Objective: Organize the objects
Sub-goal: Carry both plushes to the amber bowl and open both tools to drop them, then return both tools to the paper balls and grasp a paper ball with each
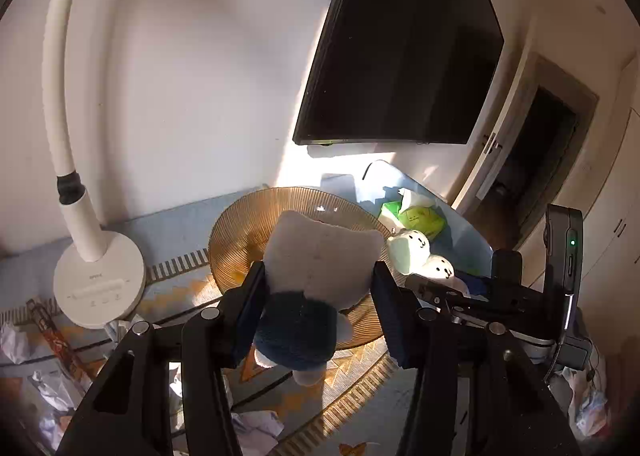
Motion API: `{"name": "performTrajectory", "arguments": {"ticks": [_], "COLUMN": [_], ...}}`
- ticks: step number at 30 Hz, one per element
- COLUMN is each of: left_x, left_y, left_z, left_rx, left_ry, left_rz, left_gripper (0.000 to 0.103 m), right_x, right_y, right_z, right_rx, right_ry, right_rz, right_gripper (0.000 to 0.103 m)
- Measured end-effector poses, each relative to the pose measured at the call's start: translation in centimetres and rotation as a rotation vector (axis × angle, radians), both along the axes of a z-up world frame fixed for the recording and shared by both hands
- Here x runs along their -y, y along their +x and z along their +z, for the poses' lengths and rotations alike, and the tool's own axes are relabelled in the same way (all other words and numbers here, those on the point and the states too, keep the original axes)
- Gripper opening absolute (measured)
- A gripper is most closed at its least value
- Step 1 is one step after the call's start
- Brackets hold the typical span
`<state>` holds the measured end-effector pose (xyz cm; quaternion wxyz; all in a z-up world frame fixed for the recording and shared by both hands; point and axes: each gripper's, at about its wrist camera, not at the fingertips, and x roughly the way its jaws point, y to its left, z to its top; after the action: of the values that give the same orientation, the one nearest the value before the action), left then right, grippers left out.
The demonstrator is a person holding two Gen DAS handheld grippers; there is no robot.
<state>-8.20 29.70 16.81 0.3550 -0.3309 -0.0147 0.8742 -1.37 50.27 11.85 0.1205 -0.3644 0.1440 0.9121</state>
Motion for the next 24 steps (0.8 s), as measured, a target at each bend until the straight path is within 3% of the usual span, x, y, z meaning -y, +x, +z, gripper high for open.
{"name": "performTrajectory", "arguments": {"ticks": [1, 3, 5, 7, 12, 16, 24], "left_x": [-0.9, -2.4, -3.7, -4.3, -2.9, -0.4, 9.2], "left_y": [-0.7, -1.8, -2.9, -3.6, -2.5, -1.1, 6.9], "left_z": [-0.5, -1.3, -1.9, -2.2, -1.8, -0.7, 4.0], "left_rx": [-0.004, -0.015, -0.012, -0.007, -0.031, -0.037, -0.144], "left_ry": [-0.019, -0.048, -0.06, -0.07, -0.07, -0.058, 0.001], "left_rz": [0.007, 0.014, 0.004, 0.003, 0.02, 0.042, 0.162], "left_gripper": [0.049, 0.051, 0.058, 0.078, 0.079, 0.079, 0.082], "right_x": [-0.3, -1.0, -1.5, -1.7, -0.3, 2.2, 9.3], "right_y": [-0.6, -1.5, -1.5, -0.8, 1.8, 3.9, 7.8], "right_z": [-0.3, -0.9, -1.2, -1.3, -1.0, 0.3, 2.6], "right_rx": [0.009, 0.022, 0.015, -0.001, -0.026, -0.06, -0.132], "right_ry": [-0.008, -0.039, -0.052, -0.047, -0.029, -0.048, 0.004], "right_rz": [-0.009, -0.014, -0.033, -0.029, -0.01, 0.073, 0.24], "right_gripper": [0.063, 0.078, 0.081, 0.081, 0.082, 0.082, 0.093]}}
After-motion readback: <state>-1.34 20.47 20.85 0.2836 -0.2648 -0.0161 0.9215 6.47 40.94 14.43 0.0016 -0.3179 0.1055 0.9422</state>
